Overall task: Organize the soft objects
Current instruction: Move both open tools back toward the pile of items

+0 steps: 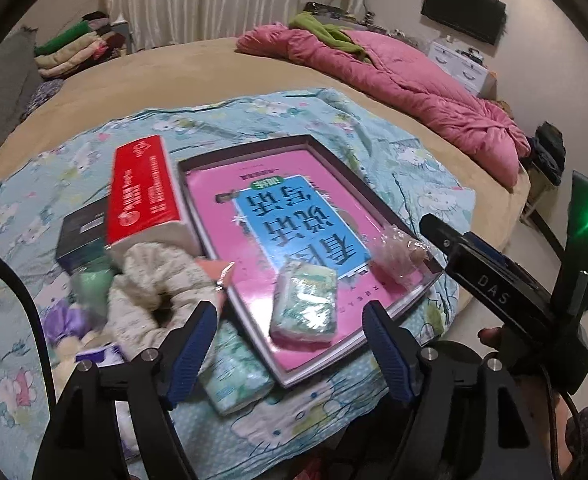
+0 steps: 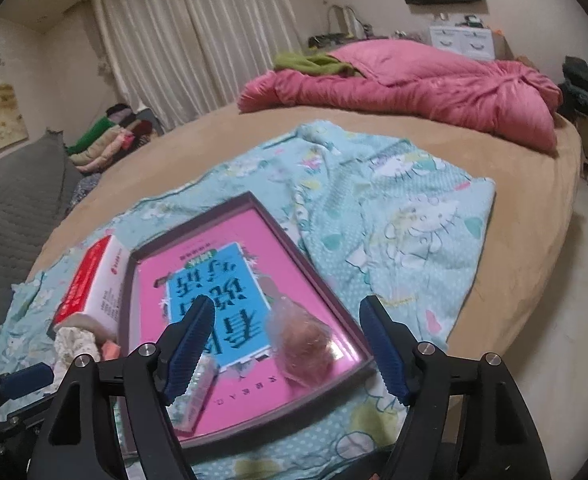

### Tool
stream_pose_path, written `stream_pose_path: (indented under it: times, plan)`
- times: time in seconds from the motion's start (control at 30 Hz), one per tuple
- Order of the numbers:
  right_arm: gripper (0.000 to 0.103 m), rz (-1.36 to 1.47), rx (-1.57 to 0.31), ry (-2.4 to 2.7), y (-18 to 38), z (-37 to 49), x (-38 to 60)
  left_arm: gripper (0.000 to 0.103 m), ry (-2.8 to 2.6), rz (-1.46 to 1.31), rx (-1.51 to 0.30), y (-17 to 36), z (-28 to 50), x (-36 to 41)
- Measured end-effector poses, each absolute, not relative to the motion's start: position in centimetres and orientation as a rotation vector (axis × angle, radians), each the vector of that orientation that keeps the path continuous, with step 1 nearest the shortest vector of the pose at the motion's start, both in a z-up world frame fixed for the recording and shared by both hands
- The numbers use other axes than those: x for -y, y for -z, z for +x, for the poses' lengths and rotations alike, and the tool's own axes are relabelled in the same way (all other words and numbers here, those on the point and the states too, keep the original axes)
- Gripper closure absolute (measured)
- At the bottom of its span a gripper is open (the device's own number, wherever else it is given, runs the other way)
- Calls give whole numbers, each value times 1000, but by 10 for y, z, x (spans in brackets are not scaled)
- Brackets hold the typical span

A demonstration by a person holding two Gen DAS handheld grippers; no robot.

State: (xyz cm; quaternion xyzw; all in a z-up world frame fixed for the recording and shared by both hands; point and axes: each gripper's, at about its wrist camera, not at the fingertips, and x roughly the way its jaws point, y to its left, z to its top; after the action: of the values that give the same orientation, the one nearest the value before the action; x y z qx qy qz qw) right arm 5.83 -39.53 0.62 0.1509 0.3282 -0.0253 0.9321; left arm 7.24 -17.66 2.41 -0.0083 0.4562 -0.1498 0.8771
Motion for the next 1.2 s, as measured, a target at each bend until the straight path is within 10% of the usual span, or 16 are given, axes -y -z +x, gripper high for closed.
stream_pose_path:
  times: [1.2]
  plan:
    - [26,-4,-635,-283,-73,37,243,28,58,-186,-1013,-17,27,17]
